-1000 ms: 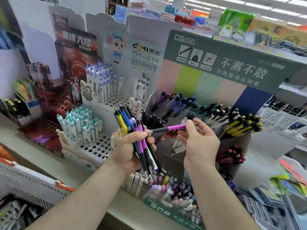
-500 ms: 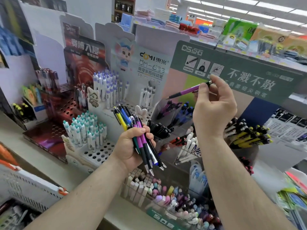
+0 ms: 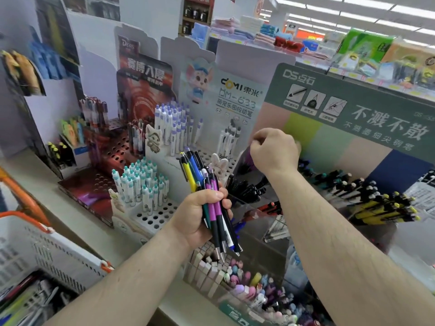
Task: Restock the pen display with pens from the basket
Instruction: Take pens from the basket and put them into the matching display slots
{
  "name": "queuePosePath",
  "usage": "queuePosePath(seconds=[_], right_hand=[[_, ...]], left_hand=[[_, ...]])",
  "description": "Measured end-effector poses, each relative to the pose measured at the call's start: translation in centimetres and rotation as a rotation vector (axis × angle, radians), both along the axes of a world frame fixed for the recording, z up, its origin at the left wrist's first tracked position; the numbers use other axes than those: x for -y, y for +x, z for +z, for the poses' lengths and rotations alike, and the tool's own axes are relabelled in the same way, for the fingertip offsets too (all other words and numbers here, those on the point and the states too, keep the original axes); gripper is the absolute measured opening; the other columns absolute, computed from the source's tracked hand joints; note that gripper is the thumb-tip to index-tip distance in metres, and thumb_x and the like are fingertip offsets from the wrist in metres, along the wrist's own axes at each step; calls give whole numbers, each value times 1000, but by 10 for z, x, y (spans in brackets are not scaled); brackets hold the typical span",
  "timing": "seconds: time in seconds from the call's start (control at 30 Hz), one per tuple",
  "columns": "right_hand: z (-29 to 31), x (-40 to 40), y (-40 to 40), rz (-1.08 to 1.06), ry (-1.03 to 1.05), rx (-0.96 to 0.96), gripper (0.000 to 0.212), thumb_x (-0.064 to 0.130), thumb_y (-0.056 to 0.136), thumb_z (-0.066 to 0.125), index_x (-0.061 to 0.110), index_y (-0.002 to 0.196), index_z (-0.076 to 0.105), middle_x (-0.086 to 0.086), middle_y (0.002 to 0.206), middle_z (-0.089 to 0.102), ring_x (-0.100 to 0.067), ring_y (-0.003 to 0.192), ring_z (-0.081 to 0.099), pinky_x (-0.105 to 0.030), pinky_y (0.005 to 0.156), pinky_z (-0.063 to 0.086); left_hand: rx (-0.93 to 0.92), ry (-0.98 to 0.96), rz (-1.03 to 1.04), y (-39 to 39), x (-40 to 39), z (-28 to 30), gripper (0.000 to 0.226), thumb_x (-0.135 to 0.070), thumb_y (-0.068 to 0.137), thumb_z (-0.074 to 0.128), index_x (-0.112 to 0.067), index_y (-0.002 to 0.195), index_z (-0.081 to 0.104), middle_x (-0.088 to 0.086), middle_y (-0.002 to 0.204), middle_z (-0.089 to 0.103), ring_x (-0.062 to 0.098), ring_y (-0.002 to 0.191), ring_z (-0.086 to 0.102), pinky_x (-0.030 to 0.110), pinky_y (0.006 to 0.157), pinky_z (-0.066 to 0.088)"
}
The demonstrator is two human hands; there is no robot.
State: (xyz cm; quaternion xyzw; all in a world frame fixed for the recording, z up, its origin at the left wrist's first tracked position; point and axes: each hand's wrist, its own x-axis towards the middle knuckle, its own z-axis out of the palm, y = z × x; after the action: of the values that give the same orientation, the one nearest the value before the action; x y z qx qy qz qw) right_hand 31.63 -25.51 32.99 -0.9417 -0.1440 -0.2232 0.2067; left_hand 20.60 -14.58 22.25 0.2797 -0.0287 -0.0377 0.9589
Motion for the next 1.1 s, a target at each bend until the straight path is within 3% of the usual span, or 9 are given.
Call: queuePosePath(seconds=[0.13,0.23,0.37,0.53,0.63,0.77,0.93,1.0,1.1], right_hand=[[8,-2,1,-26,-65,-24,28,24,90,54,30,109,73,7,106,73,-22,107,60,-43,109,27],[9,3,-21,38,72,66,29,26,89,60,26,116,71,6,102,70,-19,101,61,-38,98,42],[-11,5,-65,368,275,-429,16,37,89,69,28,100,76,19,69,60,4,64,56,-17,64,44],[-41,18,-82,396,410,-573,6,19,93,65,22,92,70,-2,68,67,-18,46,61,-35,49,56],[-49,27,-89,340,391,-560,4,19,96,57,21,94,61,1,73,66,-18,47,62,-39,51,58],[-59,44,-94,281,354,-520,5,21,99,54,23,95,56,1,81,65,-12,49,62,-29,51,52],[-59,67,-102,207,541,-439,7,15,96,61,20,91,61,3,75,65,-8,54,62,-26,55,53],[-59,78,-105,143,584,-328,7,16,93,66,21,88,63,5,75,65,-5,64,61,-25,64,52],[-61,96,-109,41,814,-265,7,17,92,69,19,87,65,-6,78,69,-22,69,67,-40,67,58]], left_hand=[[-1,21,-5,-4,1,-2,39,-5,56,69,-11,91,53,0,73,56,15,60,58,30,57,54],[-16,55,-51,-8,4,-5,31,-7,55,69,-10,83,55,1,69,57,15,58,58,29,58,53],[-28,105,-81,-12,9,-8,19,-9,55,71,-10,73,65,3,66,56,16,57,57,30,59,51],[-49,152,-69,-14,19,-11,11,-11,66,66,-5,75,62,9,64,55,19,56,55,29,56,51],[-118,152,-66,-16,29,-15,16,-14,68,62,-4,80,60,9,62,56,20,56,55,28,54,51],[-141,212,-27,-17,47,-20,18,-10,66,66,-3,82,63,10,64,58,21,58,56,29,56,50],[-157,205,30,-17,63,-20,27,-12,75,67,-3,100,62,12,81,61,27,77,60,42,80,51],[-203,133,53,-14,66,-17,9,-4,84,60,-10,90,59,7,74,57,21,67,59,36,69,54],[-207,12,82,-9,64,-11,16,0,81,55,-16,82,53,1,68,53,13,56,55,27,55,50]])
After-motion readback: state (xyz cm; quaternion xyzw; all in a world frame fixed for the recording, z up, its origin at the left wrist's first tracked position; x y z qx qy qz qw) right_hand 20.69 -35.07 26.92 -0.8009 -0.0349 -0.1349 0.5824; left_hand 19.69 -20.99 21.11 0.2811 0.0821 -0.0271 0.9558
